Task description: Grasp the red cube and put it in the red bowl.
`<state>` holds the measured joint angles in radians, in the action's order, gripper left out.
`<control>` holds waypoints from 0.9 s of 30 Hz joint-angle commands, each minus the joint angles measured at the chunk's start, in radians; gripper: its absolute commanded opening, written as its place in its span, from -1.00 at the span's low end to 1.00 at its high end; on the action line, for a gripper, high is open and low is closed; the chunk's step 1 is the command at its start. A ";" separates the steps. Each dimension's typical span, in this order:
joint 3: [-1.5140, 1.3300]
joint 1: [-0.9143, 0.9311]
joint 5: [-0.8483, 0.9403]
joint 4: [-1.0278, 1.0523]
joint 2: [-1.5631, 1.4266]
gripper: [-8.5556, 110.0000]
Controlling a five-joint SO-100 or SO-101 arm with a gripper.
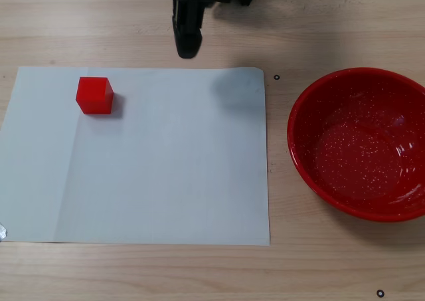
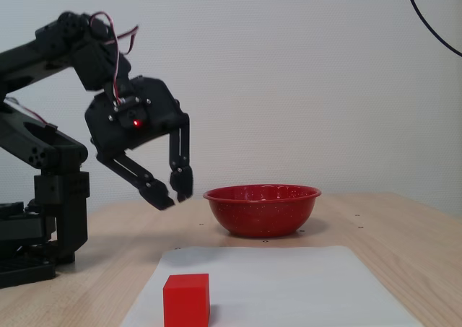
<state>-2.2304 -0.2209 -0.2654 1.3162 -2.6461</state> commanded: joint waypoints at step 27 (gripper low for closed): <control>0.788 -0.310 -0.181 0.299 0.669 -0.72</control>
<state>-1.5524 -0.5185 -0.4280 1.6153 -1.9666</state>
